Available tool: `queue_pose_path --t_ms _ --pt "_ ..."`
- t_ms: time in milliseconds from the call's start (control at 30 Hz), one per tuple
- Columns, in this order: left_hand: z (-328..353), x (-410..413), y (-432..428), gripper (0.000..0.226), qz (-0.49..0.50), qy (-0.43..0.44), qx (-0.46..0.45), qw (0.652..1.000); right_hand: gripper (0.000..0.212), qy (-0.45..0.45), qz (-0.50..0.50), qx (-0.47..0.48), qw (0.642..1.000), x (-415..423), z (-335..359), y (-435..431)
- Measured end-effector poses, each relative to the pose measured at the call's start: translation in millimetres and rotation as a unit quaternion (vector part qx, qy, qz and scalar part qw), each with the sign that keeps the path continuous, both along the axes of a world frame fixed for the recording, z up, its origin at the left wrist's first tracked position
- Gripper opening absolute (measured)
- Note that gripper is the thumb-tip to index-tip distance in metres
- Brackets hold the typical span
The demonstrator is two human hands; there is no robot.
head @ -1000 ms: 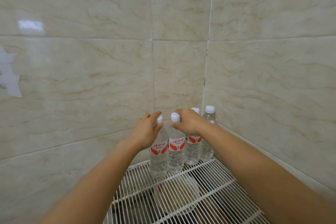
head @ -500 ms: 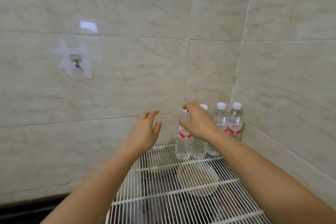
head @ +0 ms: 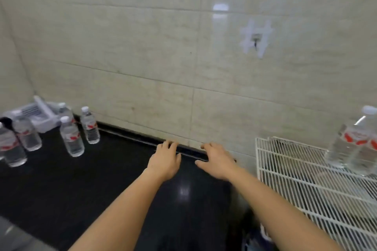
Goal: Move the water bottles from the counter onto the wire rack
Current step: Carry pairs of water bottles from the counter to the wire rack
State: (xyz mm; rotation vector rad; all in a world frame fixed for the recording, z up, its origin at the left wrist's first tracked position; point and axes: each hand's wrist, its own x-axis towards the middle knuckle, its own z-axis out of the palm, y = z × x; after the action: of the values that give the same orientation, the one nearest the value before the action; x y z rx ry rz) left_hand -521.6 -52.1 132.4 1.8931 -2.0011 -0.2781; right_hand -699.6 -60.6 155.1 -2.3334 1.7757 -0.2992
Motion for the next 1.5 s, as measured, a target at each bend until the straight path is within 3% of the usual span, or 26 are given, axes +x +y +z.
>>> queue_pose_path --t_ms 300,633,933,1167,1333,1500 --pt "-29.9 291.1 78.9 0.049 0.145 -0.057 0.091 0.984 0.064 0.037 0.092 0.078 0.992 298.3 -46.3 28.6" --pt "-44.7 480.7 89.0 0.05 0.252 -0.034 0.087 0.963 0.063 0.073 0.177 0.058 0.98 496.8 -48.4 0.1" --pt "-44.8 601.4 1.9 0.043 0.252 -0.027 0.062 0.965 0.065 0.043 0.128 0.035 0.99 595.6 -58.3 -116.7" --pt "-44.7 690.2 -74.5 0.05 0.251 -0.012 0.062 0.966 0.069 0.055 0.08 -0.003 0.995 636.2 -61.3 -205.8" --pt "-48.6 718.4 -109.2 0.055 0.233 -0.016 0.044 0.971 0.056 0.07 0.067 0.015 0.995 645.0 -66.3 -233.2" --pt "-53.7 727.4 -133.5 0.041 0.175 -0.037 0.051 0.983 0.05 0.106 0.096 0.031 0.989 636.5 -73.0 -244.7"
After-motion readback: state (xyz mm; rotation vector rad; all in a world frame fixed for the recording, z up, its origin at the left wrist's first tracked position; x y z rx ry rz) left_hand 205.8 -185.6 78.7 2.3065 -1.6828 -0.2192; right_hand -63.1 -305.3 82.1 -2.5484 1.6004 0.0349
